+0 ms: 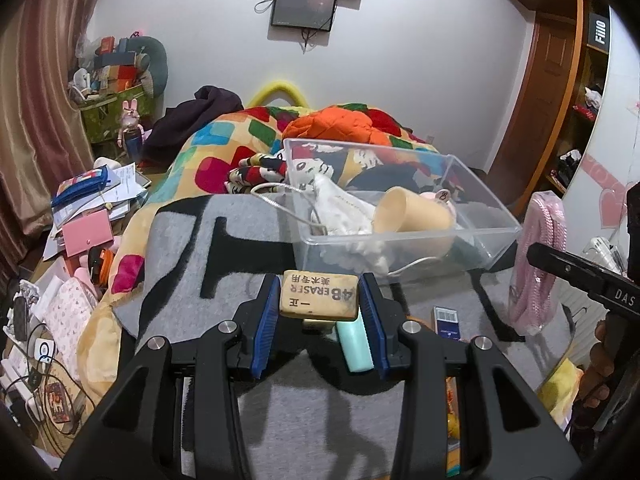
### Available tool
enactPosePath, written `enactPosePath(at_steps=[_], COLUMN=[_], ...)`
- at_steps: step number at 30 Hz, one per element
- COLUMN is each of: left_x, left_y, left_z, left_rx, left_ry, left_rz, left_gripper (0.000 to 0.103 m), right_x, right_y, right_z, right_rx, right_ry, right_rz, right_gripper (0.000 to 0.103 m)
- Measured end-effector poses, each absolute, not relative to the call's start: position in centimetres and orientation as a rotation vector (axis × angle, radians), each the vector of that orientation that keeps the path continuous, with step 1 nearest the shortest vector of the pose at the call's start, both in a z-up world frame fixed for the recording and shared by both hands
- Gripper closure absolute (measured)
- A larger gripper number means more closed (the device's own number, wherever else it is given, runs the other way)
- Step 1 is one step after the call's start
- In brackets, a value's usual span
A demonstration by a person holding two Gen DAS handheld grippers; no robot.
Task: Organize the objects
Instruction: 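Carry the pink rope bag and eraser over the clear box and lower them in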
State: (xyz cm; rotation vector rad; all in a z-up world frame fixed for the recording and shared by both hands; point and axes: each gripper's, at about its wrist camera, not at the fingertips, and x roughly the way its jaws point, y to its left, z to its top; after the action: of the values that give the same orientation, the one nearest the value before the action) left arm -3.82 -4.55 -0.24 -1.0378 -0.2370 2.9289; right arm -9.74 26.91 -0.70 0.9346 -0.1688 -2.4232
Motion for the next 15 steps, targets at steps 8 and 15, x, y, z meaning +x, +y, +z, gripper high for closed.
enactPosePath(at_steps=[8, 15], left_x=[-3.8, -4.1], left_y=[-4.1, -4.0], left_z=[0.8, 1.4], left_rx=[-0.988, -0.950], left_ry=[-0.245, -0.273], left_rz=[2.926, 2.914], left_gripper=[0.063, 0.063], right_x=[-10.0, -10.6], right_y=[26.6, 26.3], right_z=[1.0, 2.4], right_rx=[0.873, 0.818], right_ry=[-0.160, -0.151], right_rz=[-2.443, -2.467], right_gripper=[0.047, 0.047])
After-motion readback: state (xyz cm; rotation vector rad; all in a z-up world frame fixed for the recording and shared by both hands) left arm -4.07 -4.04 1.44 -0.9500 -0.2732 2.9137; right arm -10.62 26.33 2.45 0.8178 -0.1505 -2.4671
